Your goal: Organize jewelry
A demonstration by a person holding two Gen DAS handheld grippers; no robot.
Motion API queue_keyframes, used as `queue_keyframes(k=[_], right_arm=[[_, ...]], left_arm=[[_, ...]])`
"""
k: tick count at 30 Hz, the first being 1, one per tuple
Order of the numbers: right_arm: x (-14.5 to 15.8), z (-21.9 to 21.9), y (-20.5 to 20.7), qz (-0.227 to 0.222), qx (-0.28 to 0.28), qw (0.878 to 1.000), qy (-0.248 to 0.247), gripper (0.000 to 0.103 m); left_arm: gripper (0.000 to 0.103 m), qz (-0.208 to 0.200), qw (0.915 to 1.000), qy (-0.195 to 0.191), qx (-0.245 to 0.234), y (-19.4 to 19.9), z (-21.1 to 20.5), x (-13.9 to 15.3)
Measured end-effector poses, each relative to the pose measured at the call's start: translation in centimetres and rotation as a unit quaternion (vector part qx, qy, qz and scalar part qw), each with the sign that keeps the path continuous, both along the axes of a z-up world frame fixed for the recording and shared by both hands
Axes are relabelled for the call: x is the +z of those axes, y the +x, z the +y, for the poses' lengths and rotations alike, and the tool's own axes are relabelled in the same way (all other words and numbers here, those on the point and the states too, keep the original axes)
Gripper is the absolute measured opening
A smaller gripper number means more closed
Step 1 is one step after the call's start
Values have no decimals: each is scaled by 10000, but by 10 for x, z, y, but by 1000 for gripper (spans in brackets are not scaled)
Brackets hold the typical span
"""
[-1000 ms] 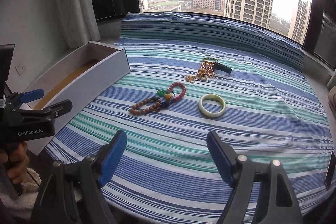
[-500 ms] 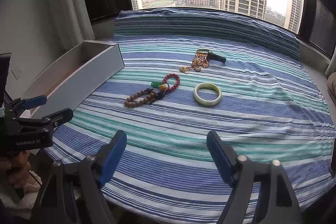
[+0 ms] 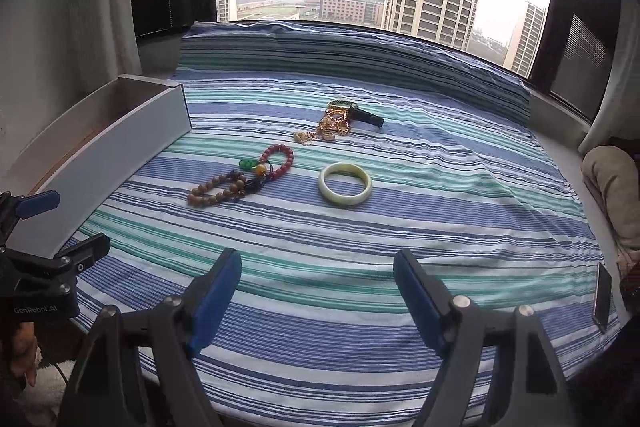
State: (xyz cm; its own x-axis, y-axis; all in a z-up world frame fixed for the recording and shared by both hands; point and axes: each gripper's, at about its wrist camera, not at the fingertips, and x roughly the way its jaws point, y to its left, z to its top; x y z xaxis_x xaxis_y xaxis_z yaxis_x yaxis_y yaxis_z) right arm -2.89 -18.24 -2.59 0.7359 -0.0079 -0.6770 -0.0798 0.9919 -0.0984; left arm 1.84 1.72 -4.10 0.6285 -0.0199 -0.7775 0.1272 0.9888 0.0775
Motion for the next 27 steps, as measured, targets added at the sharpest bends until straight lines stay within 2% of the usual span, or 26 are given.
queue_keyframes(k=[5, 8, 14, 20, 27], right_arm=[[-1, -5, 2, -12, -114, 9999, -67, 80], [-3, -7, 4, -6, -171, 9998, -114, 80], [-6, -11, 6, 53, -194, 9998, -2, 80], [-9, -12, 6, 139, -133, 9997, 127, 80], [-15, -14, 8, 259, -79, 9993, 238, 80]], left_arm=[[102, 334, 9993, -122, 152, 8, 0, -6], [102, 175, 9993, 210, 243, 7, -2, -7], [102, 187, 9996, 3, 213, 8, 5, -4], [102, 188, 9991, 81, 376, 13, 11, -7], [102, 203, 9988, -378, 246, 19, 12, -7]])
